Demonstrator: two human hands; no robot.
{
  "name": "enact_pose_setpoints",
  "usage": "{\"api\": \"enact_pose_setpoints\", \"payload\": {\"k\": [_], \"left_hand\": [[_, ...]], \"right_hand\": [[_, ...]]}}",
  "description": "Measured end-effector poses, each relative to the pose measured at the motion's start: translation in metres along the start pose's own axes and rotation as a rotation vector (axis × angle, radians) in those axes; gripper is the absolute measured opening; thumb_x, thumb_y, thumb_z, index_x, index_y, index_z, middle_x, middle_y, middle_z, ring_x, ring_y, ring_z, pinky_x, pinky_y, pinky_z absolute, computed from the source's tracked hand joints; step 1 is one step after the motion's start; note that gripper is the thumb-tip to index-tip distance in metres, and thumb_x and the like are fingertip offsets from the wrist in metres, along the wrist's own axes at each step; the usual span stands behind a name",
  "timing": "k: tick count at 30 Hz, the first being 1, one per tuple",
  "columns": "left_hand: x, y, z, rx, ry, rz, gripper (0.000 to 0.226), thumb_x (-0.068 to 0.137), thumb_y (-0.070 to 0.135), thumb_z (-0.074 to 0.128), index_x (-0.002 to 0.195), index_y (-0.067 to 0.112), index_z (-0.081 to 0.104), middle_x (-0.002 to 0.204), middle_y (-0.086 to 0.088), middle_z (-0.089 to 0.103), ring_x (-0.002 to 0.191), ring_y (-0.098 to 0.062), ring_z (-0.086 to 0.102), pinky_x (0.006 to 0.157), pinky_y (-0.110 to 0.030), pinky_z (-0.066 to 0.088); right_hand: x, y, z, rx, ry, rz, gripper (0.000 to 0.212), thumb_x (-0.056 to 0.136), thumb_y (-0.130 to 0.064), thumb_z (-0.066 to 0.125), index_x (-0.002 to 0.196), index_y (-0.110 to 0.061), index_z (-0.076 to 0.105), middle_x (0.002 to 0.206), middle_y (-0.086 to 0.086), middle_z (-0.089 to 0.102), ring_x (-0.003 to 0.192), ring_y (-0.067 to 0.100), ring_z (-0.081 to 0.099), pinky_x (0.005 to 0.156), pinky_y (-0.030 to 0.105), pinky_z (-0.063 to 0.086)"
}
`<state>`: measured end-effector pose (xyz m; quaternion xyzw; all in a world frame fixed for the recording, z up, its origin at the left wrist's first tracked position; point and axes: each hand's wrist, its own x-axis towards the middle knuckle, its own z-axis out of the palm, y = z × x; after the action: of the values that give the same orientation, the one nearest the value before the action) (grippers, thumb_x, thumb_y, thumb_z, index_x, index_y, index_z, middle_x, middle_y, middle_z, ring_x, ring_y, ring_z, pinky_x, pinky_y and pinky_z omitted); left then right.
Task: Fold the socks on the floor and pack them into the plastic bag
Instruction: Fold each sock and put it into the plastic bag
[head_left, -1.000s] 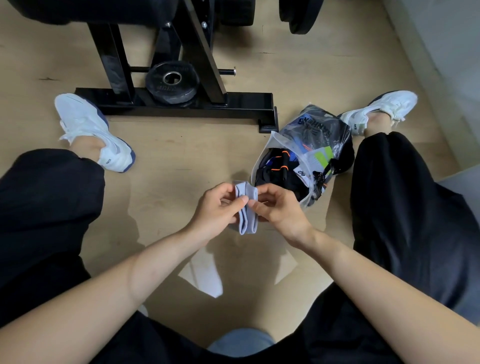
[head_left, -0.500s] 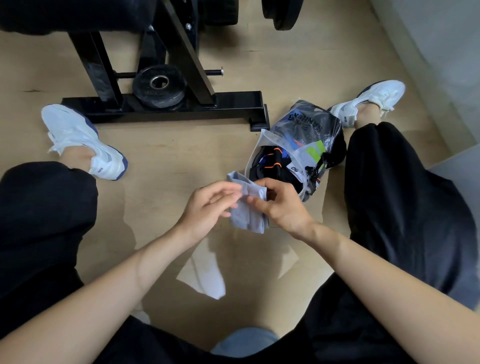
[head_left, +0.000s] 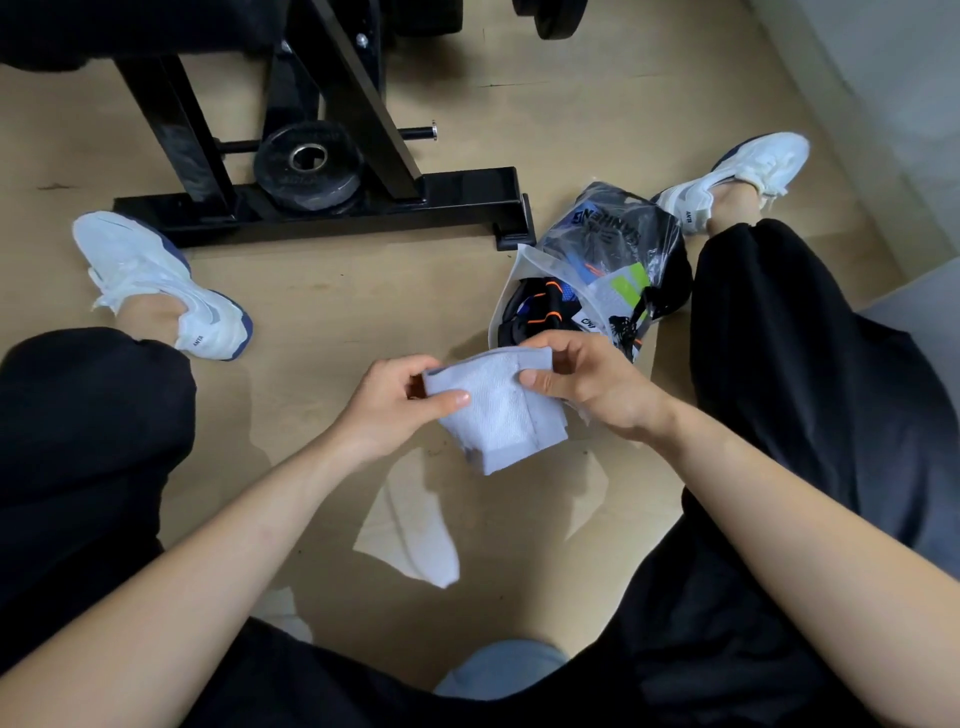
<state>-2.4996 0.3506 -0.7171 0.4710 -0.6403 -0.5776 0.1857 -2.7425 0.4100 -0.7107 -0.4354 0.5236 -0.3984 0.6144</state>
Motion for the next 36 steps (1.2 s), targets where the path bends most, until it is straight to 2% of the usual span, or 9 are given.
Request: {"api": "enact_pose_setpoints", "payload": {"k": [4,7,12,15,18,21,24,29,36], "left_hand": [[0.002,0.003,0.005,-0.256,0.155,-0.071,0.015,0.092,0.009,0.071,0.101,-0.003,0.067,0.088,-0.005,0.069,0.080,-0.014,0.060,0.072,-0.033,0.049],[-0.002,0.010,0.013,-0.372,0.093,-0.176,0.035,0.088,0.018,0.076,0.117,0.006,0.063,0.103,-0.004,0.074,0.091,-0.015,0.070,0.074,-0.036,0.056],[-0.008,0.007,0.021,-0.237,0.084,-0.191,0.038,0.081,-0.002,0.079,0.114,0.011,0.065,0.098,-0.006,0.076,0.080,-0.013,0.073,0.061,-0.026,0.058],[-0.006,0.003,0.014,-0.192,0.118,-0.153,0.030,0.081,-0.006,0.077,0.101,0.011,0.065,0.086,-0.006,0.076,0.075,-0.015,0.070,0.062,-0.026,0.057],[-0.005,0.002,0.010,-0.188,0.084,-0.131,0.038,0.079,-0.011,0.077,0.106,0.013,0.065,0.089,-0.001,0.077,0.079,-0.011,0.072,0.070,-0.022,0.058],[-0.005,0.005,0.014,-0.225,0.119,-0.117,0.033,0.082,0.001,0.080,0.109,0.014,0.067,0.101,-0.003,0.077,0.091,-0.018,0.073,0.076,-0.028,0.059],[-0.002,0.007,0.016,-0.175,0.253,-0.086,0.017,0.085,0.014,0.080,0.099,0.012,0.070,0.095,-0.006,0.077,0.088,-0.028,0.073,0.076,-0.041,0.058],[0.003,-0.002,0.012,-0.022,0.385,-0.064,0.015,0.082,0.021,0.082,0.083,0.015,0.068,0.079,-0.009,0.072,0.063,-0.013,0.057,0.063,-0.033,0.048],[-0.004,0.003,0.012,0.331,0.471,0.082,0.019,0.080,0.029,0.080,0.096,0.026,0.069,0.083,0.015,0.068,0.070,-0.009,0.065,0.069,-0.029,0.055]], "right_hand": [[0.004,0.006,0.003,0.077,0.147,0.046,0.011,0.091,0.000,0.066,0.100,-0.006,0.065,0.095,0.008,0.069,0.091,0.023,0.064,0.086,0.044,0.053],[0.005,0.009,0.009,0.125,0.192,0.058,0.010,0.092,-0.003,0.065,0.102,-0.005,0.064,0.099,0.013,0.067,0.093,0.025,0.064,0.087,0.047,0.054],[0.006,0.008,0.009,0.130,0.251,0.046,0.019,0.092,-0.002,0.065,0.109,0.006,0.061,0.099,0.014,0.068,0.094,0.027,0.065,0.087,0.049,0.055],[0.005,0.009,0.006,0.125,0.292,0.062,0.023,0.092,-0.001,0.065,0.111,0.011,0.059,0.101,0.016,0.067,0.095,0.028,0.065,0.087,0.052,0.055],[0.006,0.010,0.007,0.100,0.294,0.063,0.025,0.091,0.000,0.066,0.110,0.014,0.057,0.099,0.016,0.067,0.093,0.029,0.066,0.082,0.050,0.057],[0.005,0.011,0.008,0.079,0.283,0.077,0.023,0.090,-0.004,0.069,0.107,0.009,0.061,0.099,0.018,0.071,0.092,0.028,0.069,0.083,0.052,0.057],[0.005,0.010,0.011,0.010,0.269,0.103,0.021,0.091,-0.012,0.071,0.103,0.005,0.066,0.102,0.022,0.072,0.088,0.027,0.071,0.081,0.052,0.058],[0.003,0.005,0.013,-0.020,0.244,0.138,0.023,0.094,-0.022,0.068,0.100,0.000,0.070,0.088,0.012,0.073,0.077,0.017,0.071,0.068,0.037,0.061],[0.003,0.005,0.017,0.027,0.297,0.204,0.023,0.092,-0.023,0.071,0.095,0.000,0.070,0.079,0.010,0.072,0.067,0.020,0.068,0.061,0.033,0.060]]}}
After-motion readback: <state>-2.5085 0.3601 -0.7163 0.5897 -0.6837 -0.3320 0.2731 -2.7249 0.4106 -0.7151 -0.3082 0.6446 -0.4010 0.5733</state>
